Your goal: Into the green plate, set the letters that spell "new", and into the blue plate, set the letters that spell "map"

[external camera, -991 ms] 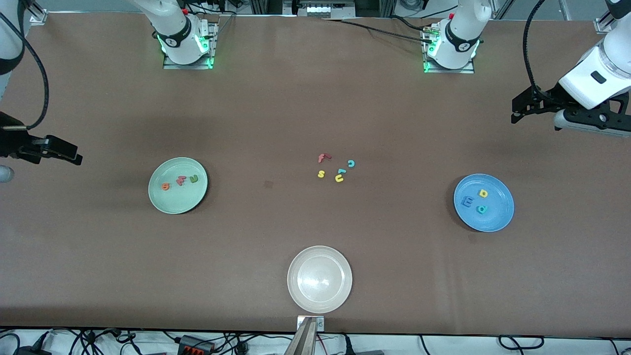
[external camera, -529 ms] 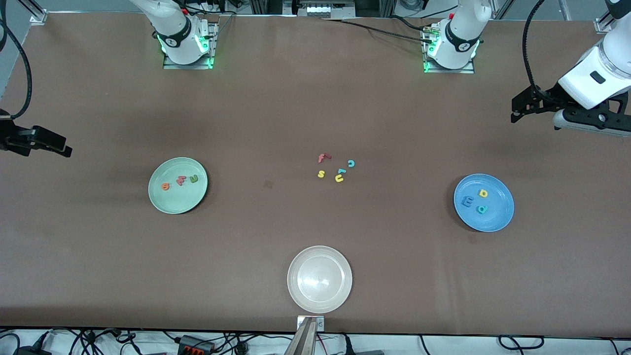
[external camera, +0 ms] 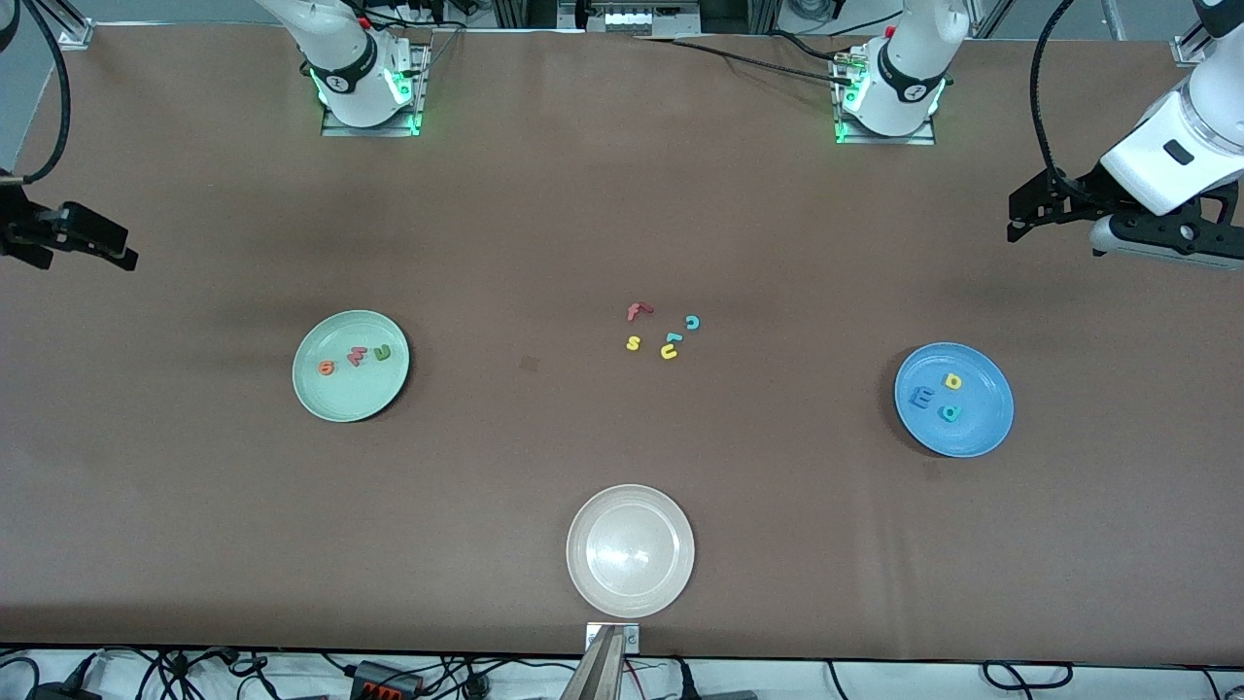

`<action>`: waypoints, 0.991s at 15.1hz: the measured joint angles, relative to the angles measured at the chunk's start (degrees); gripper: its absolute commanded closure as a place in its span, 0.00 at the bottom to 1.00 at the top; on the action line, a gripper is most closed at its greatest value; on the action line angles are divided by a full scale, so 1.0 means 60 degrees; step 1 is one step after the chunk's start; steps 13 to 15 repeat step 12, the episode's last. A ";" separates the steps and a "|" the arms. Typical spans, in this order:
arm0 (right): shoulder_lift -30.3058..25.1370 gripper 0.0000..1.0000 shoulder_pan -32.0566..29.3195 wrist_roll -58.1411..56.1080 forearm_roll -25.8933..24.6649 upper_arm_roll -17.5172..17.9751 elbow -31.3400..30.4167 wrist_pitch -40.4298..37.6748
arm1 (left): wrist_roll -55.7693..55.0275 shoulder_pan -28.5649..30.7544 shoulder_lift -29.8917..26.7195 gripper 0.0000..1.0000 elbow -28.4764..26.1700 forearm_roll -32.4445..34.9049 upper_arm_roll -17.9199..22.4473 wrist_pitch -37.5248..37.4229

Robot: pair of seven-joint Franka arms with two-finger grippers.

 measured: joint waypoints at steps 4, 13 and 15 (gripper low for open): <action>-0.0239 0.00 -0.0007 0.0007 0.0000 0.0000 -0.0265 0.0017 | 0.0000 0.0000 0.0000 0.00 0.0000 0.0000 0.0000 -0.0001; -0.0236 0.00 -0.0025 0.0326 -0.0001 0.0000 -0.0321 0.0046 | 0.0000 0.0000 0.0000 0.00 0.0001 0.0000 0.0000 -0.0001; -0.0236 0.00 -0.0025 0.0326 -0.0001 0.0000 -0.0321 0.0046 | 0.0000 0.0000 0.0000 0.00 0.0001 0.0000 0.0000 -0.0001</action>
